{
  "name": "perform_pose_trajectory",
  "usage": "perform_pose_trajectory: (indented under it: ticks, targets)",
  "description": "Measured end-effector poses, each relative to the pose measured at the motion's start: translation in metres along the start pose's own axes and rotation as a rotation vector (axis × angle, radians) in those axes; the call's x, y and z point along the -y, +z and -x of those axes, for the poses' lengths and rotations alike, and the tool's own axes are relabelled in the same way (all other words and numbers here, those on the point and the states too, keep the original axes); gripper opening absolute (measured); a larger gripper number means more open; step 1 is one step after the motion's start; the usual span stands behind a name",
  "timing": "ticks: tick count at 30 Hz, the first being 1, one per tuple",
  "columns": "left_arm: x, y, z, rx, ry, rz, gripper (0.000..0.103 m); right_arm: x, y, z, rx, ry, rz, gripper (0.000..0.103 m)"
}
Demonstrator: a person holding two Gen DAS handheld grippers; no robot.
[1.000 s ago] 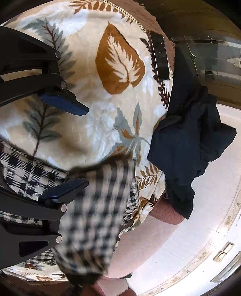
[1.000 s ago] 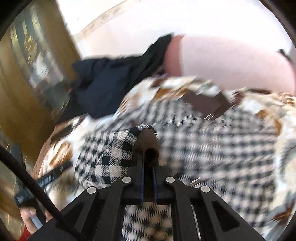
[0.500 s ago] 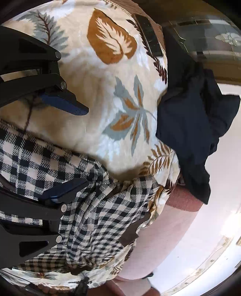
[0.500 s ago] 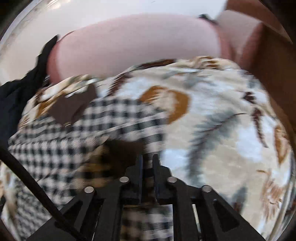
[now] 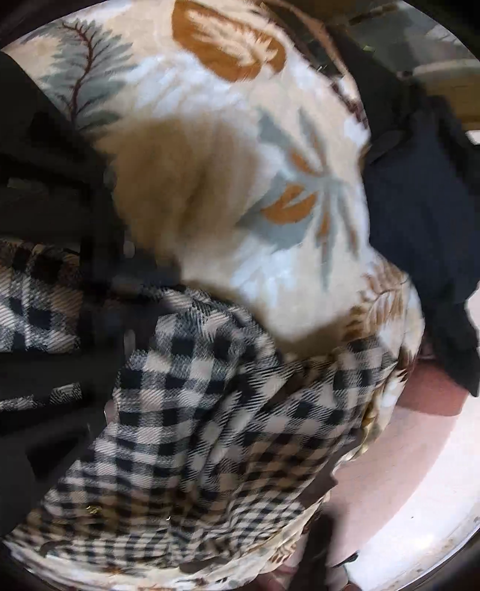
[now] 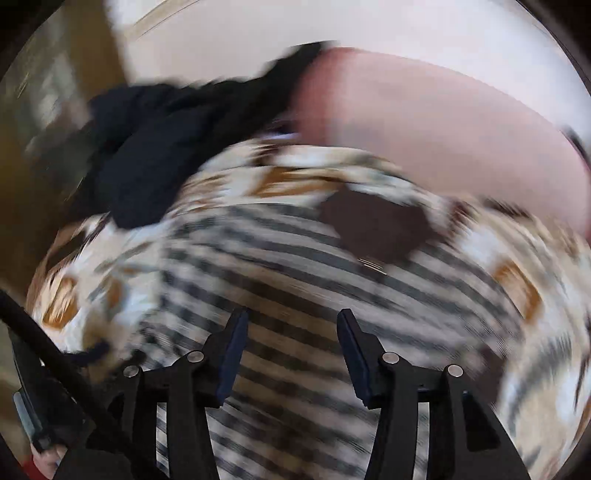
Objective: Fold large clothes
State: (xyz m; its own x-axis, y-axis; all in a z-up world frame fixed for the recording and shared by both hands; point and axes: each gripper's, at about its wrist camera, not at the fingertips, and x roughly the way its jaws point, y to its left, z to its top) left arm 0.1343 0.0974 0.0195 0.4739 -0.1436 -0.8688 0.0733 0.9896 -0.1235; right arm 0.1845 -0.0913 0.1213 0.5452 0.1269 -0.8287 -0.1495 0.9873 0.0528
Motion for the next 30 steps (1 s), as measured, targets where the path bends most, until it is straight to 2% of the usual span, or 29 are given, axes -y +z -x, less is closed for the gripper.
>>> perform_pose_trajectory:
  ticks: [2,5,8,9,10,11,14,16,21,24,26,27,28,30]
  targets:
    - [0.000,-0.001,0.002,-0.011,-0.024,-0.005,0.006,-0.039,0.023,-0.022,-0.024,0.016,0.074,0.057]
    - [-0.001,-0.009,0.003,-0.027,-0.055,0.009,0.005,-0.069,0.043,-0.053,-0.061,0.015,0.138,0.059]
    - [0.001,-0.016,0.006,-0.021,-0.050,-0.007,0.005,-0.089,0.055,-0.094,-0.169,-0.085,0.233,0.064]
    - [0.000,-0.018,0.007,-0.022,-0.059,-0.005,0.005,-0.093,0.057,-0.107,-0.215,-0.108,0.268,0.060]
    - [-0.001,-0.020,0.008,-0.022,-0.065,-0.003,0.005,-0.094,0.058,-0.112,-0.237,-0.096,0.278,0.025]
    - [-0.003,-0.021,0.009,-0.024,-0.072,0.001,0.005,-0.095,0.060,-0.117,-0.263,-0.086,0.279,0.007]
    - [-0.007,-0.024,0.010,-0.021,-0.083,0.012,0.005,-0.090,0.075,-0.130,-0.235,-0.160,0.280,0.006]
    - [-0.009,-0.025,0.011,-0.016,-0.086,0.021,0.005,-0.076,0.089,-0.142,-0.220,-0.171,0.199,0.006]
    - [-0.005,-0.028,0.012,-0.002,-0.067,0.008,0.005,-0.061,0.100,-0.170,-0.182,-0.147,0.086,0.007]
    - [-0.004,-0.029,0.014,0.000,-0.064,0.010,0.005,-0.054,0.099,-0.171,-0.182,-0.123,0.060,0.016]
    - [-0.003,-0.029,0.019,0.004,-0.062,0.010,0.005,-0.042,0.102,-0.145,-0.150,-0.067,0.028,0.029]
    - [-0.003,-0.029,0.020,0.007,-0.061,0.009,0.006,-0.034,0.102,-0.128,-0.122,-0.063,0.018,0.042]
    - [-0.003,-0.028,0.024,0.011,-0.066,0.008,0.009,-0.025,0.101,-0.112,-0.099,-0.066,0.015,0.050]
    - [-0.006,-0.028,0.034,0.028,-0.086,0.023,0.019,0.001,0.088,-0.073,-0.069,-0.070,0.003,0.051]
